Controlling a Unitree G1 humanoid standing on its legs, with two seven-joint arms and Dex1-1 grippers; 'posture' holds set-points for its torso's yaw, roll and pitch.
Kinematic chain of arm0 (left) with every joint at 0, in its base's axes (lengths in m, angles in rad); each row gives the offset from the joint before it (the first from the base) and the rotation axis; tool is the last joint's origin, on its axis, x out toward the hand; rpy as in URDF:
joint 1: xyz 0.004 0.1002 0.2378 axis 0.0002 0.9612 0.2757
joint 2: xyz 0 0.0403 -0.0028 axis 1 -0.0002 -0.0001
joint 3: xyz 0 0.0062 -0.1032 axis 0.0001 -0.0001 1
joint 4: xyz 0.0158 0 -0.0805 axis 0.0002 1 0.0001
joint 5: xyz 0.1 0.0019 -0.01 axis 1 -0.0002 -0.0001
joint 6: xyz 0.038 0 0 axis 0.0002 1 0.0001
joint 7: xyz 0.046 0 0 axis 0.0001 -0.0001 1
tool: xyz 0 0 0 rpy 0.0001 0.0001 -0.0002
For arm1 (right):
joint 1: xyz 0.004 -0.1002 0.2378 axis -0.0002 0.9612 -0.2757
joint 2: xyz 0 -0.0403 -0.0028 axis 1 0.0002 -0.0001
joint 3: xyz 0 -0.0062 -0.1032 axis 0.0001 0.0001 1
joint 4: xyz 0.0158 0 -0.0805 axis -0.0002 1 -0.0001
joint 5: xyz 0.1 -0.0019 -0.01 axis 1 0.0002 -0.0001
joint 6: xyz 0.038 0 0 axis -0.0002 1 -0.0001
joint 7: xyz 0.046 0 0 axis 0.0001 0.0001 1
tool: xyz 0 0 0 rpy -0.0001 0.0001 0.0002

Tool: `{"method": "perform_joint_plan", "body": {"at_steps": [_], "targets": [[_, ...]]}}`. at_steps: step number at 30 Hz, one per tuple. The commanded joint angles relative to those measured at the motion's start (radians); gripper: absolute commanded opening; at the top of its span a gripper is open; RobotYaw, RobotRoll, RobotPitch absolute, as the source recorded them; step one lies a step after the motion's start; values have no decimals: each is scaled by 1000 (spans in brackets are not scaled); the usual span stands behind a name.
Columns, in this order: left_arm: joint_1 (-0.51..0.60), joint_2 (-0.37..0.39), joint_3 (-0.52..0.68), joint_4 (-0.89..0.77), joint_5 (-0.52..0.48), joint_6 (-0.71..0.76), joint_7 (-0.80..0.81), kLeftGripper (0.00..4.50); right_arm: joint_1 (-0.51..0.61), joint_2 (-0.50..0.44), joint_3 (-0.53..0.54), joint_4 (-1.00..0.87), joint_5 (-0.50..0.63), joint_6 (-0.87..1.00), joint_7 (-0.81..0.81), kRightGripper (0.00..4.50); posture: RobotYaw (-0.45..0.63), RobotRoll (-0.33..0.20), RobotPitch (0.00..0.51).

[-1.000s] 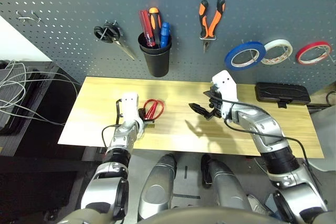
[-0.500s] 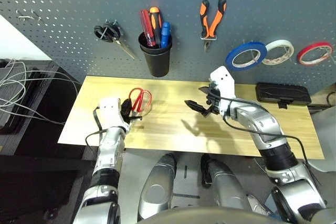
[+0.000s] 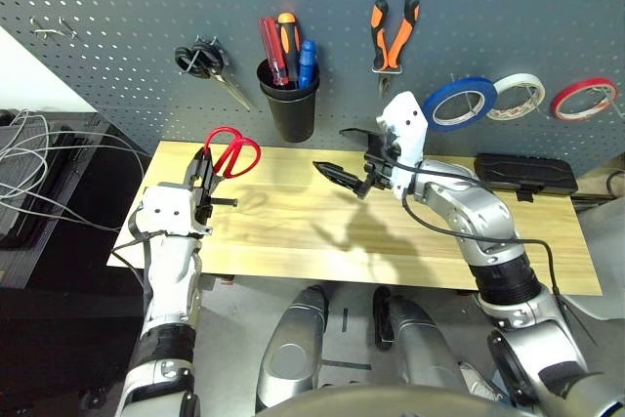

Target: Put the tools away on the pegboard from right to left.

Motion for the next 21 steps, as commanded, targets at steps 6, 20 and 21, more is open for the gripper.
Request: {"method": "perform_joint_plan", "body": {"at_steps": [6, 20, 21], "targets": [[-11, 50, 20, -140, 67, 3, 56, 32, 3, 0, -4, 21, 13, -54, 9, 4500, 179, 0, 236], [-51, 79, 24, -133, 59, 26, 71, 32, -15, 12, -9, 41, 16, -111, 10, 4500, 177, 0, 224], [-61, 81, 28, -126, 53, 30, 73, 32, -16, 14, -10, 38, 18, -119, 13, 4500, 177, 0, 224]]}}
